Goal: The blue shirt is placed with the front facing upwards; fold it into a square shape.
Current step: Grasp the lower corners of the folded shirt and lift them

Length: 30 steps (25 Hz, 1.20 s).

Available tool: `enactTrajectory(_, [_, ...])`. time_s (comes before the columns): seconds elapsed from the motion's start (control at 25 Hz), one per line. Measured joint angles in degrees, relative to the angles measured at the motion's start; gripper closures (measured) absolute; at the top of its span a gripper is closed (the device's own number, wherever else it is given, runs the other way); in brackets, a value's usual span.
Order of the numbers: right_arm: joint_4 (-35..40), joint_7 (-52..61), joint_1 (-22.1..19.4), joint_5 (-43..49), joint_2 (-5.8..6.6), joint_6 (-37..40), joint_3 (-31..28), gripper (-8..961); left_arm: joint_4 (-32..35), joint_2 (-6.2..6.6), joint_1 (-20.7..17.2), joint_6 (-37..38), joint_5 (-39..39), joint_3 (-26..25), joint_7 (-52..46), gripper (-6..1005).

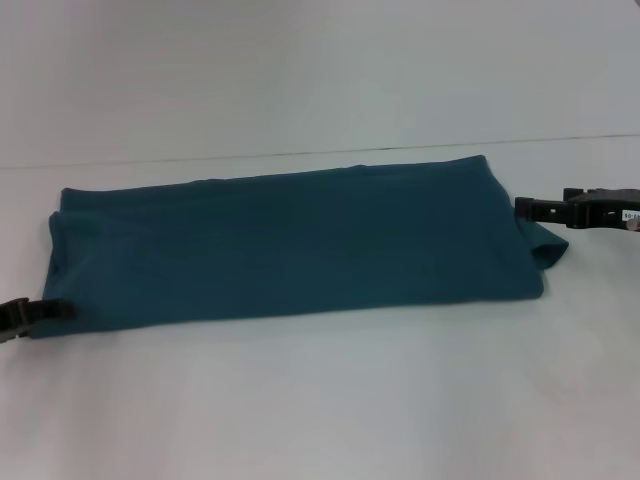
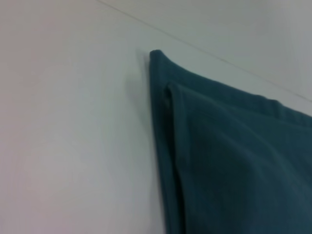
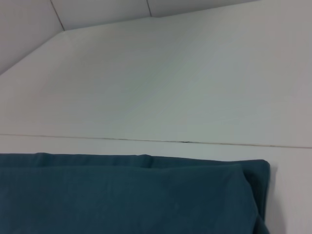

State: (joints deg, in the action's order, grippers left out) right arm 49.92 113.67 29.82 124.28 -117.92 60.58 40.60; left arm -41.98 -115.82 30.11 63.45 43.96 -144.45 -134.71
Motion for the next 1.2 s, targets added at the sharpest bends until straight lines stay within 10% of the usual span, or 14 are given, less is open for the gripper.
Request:
enactTrajectory(0.12, [-0.06,-0.03,0.06,0.01,-0.02,-0.02,0.04,24,-0.09,0.05,0.09,-0.34,-0.54,0.01,-0.14,185])
enactTrajectory(0.64, [-0.62,6.99,1.37,4.57,1.54,1.94,0.01,25,-0.31,-0.18,0.59,-1.14,-1.08,0.10,0.34,846])
enactTrajectory(1.2, [-8.78,22.46,9.89,19.75,5.52,6.52,0.09,26,-0.03,-0.14,0.81,-1.13,-1.09,0.13,0.62,977])
